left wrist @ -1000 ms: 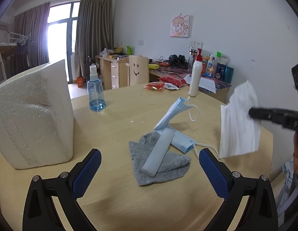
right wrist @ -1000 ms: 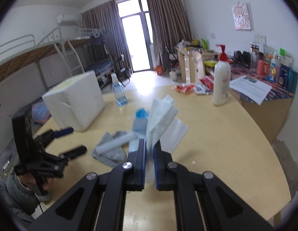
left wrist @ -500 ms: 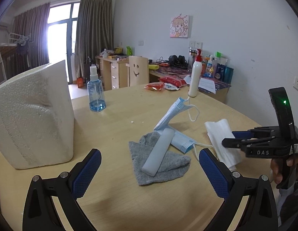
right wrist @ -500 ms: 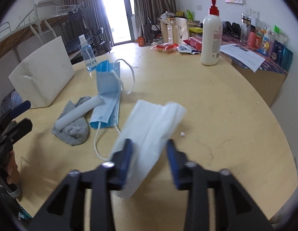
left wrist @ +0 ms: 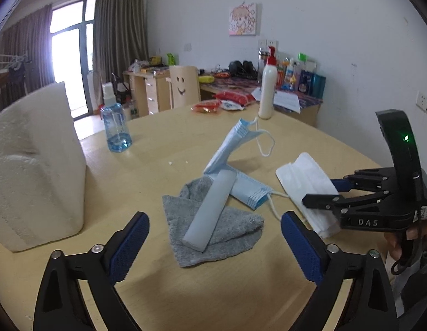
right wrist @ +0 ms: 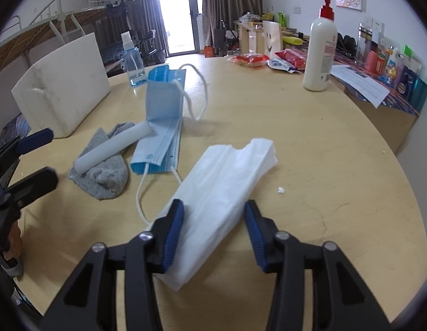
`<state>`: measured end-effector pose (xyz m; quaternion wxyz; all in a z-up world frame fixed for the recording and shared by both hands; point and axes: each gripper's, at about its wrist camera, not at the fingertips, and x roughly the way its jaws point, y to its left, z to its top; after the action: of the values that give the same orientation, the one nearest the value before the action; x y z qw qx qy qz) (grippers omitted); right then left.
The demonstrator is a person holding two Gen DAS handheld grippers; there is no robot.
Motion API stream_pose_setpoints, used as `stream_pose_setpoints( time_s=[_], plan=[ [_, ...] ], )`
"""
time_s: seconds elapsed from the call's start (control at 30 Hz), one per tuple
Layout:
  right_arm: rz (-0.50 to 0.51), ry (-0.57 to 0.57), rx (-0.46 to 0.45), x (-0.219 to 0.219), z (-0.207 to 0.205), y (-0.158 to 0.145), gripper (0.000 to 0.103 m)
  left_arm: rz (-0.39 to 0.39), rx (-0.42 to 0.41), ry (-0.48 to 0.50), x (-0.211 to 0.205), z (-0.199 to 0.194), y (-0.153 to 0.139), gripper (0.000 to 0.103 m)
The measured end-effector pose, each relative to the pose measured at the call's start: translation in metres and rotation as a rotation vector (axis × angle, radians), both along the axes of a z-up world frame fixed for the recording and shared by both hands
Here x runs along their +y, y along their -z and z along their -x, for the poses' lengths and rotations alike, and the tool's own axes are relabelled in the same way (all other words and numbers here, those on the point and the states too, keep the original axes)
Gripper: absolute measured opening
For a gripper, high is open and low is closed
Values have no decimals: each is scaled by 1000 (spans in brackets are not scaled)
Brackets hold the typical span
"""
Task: Organize soft objects
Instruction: 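Lay the white mask on the table beside the cloth with the right tool, then press the white mask flat with the right tool while the left tool grasps the white tube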
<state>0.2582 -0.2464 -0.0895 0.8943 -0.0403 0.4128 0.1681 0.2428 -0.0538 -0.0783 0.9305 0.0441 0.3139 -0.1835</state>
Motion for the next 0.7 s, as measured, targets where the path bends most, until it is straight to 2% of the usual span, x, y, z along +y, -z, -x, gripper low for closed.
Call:
stream_pose_setpoints(
  time_s=[0.03,0.1,0.17,0.27,0.33,0.4,0.53,0.7],
  plan=[
    [-10,0,1,-2,0,0,43,4,11,7,0,-3,1,87],
    [-28,0,3,-5,0,0,41,1,27,12,-1,-6,3,81],
    [-27,-3,1,-4,0,0,41,-2,43,7,0,-9,4,81],
    [-33,-7,1,-5,1,-1,41,-26,61,5,-2,-12,7,72],
    [-41,-5,4,-6,-1,0,41,-38,89,6,-3,-16,11,57],
    [-42,-5,2,-6,-2,0,41,-50,125,-1,-4,-21,16,50],
    [-42,-7,0,-6,-1,0,41,-44,166,-26,0,-26,20,44],
    [-40,-11,-1,-6,-2,0,41,-91,191,-50,-3,-28,25,38]
  ],
)
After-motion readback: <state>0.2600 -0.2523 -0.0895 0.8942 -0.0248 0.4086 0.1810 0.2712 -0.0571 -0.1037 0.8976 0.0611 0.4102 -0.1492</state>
